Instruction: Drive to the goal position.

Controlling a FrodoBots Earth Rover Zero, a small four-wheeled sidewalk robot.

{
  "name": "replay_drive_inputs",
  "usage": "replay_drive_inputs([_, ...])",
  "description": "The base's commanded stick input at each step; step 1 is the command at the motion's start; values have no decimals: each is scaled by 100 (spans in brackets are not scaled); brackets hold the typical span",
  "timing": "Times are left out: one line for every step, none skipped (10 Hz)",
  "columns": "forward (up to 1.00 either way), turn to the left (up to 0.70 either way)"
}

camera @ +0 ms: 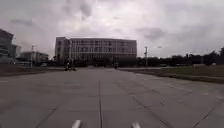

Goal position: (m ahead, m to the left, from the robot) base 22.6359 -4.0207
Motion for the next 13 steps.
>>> replay_drive_inputs([70,13])
replay_drive_inputs([70,0])
replay_drive_inputs([70,0])
replay_drive_inputs([70,0])
replay_drive_inputs([70,0])
replay_drive_inputs([70,0])
replay_drive_inputs([70,0])
replay_drive_inputs([70,0])
replay_drive_inputs([70,0])
replay_drive_inputs([70,0])
replay_drive_inputs([70,0])
replay_drive_inputs([70,0])
replay_drive_inputs([70,0])
